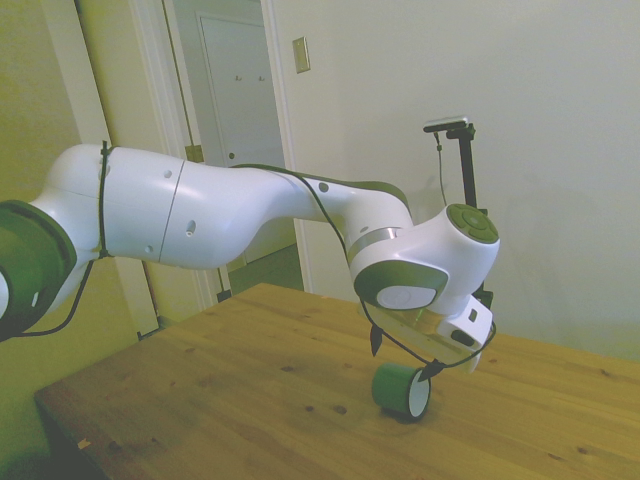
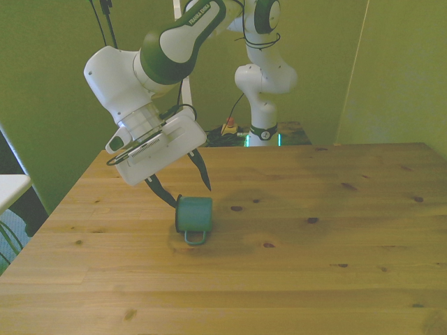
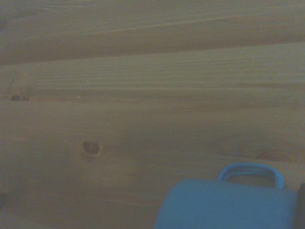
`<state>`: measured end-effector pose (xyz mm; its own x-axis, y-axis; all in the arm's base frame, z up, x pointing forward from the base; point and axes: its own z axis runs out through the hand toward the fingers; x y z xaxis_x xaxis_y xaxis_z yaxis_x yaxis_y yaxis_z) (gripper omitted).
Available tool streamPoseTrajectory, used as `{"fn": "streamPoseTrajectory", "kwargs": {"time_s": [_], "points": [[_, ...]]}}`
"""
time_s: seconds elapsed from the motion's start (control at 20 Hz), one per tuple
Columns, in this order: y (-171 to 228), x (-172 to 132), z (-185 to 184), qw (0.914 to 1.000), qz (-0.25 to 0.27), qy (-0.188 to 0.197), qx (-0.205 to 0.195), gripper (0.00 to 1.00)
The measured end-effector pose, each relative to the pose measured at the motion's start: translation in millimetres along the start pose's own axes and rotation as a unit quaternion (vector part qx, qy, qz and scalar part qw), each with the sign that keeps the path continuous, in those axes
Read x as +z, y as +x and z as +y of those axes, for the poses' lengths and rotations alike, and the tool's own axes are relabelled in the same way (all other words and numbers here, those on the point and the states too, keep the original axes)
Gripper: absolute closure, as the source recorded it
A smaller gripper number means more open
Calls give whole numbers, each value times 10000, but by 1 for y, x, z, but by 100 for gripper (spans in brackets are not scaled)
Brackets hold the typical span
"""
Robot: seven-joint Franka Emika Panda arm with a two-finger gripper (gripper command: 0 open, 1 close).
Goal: Flip the mug upright
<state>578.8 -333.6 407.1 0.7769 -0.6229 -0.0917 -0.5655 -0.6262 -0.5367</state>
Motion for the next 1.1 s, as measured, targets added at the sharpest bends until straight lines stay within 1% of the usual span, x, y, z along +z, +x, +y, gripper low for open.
{"fn": "streamPoseTrajectory", "kwargs": {"time_s": [0.2,0.45,0.8,0.95,1.0,1.1], "points": [[1,14,9,9994,-158,285,134,0],[-2,34,12,9953,-627,711,171,0],[7,31,26,9880,-1031,1138,127,0],[14,36,32,9840,-1225,1288,89,0],[16,38,33,9830,-1278,1313,76,100],[20,42,33,9815,-1358,1347,40,100]]}}
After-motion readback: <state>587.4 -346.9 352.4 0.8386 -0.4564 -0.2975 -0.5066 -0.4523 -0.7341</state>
